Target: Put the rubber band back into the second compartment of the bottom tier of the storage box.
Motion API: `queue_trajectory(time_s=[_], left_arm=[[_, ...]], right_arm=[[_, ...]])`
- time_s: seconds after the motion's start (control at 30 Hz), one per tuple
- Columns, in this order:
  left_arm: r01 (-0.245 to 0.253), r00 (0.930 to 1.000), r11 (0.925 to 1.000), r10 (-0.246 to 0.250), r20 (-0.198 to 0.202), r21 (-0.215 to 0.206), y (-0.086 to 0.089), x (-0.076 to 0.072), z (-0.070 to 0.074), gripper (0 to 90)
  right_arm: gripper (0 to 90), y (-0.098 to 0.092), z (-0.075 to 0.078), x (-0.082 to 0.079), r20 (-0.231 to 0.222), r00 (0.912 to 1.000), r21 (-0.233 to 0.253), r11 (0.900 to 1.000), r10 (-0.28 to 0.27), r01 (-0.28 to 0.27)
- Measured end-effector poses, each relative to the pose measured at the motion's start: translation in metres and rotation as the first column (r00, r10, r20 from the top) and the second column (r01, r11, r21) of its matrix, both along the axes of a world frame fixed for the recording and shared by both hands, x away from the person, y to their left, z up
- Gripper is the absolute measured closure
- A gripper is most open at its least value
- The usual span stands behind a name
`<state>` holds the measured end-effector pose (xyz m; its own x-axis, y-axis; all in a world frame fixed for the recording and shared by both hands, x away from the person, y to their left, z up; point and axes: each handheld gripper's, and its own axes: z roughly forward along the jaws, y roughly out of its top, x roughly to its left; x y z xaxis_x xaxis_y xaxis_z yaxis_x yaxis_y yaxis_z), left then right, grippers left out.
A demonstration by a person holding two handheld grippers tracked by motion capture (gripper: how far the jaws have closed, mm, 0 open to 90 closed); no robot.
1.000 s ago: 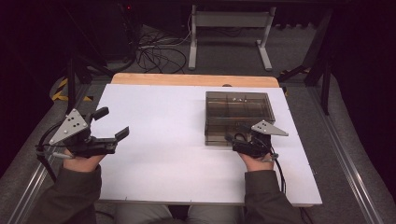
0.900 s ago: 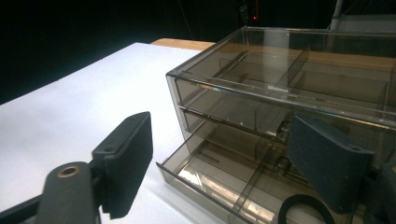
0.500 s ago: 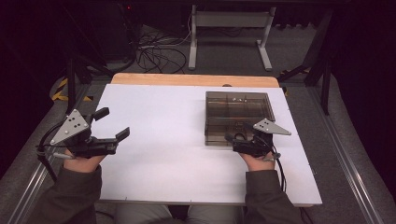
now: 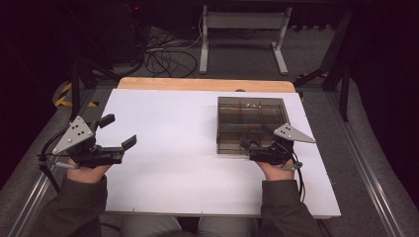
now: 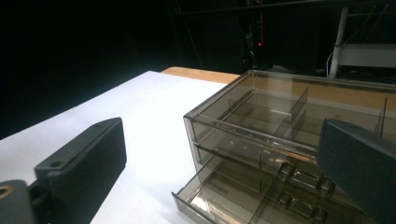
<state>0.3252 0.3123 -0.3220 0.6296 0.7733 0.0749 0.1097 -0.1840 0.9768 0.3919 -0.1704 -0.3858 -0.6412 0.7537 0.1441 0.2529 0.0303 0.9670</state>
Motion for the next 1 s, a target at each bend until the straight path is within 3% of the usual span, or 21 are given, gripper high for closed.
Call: queue_trajectory(time_s=[0.77,1.0], left_arm=[[-0.016,0.9999,0.9999,0.016,0.006,0.0,0.003,-0.003,0.0,6.7],[-0.027,0.9996,0.9996,0.027,0.006,-0.009,0.006,-0.004,0.001,5.8]], right_arm=[[0.0,-0.024,0.016,-0.006,0.055,0.9985,0.078,0.997,-0.004,0.0],[0.0,-0.04,0.021,-0.01,0.067,0.9974,0.102,0.995,-0.027,0.02]])
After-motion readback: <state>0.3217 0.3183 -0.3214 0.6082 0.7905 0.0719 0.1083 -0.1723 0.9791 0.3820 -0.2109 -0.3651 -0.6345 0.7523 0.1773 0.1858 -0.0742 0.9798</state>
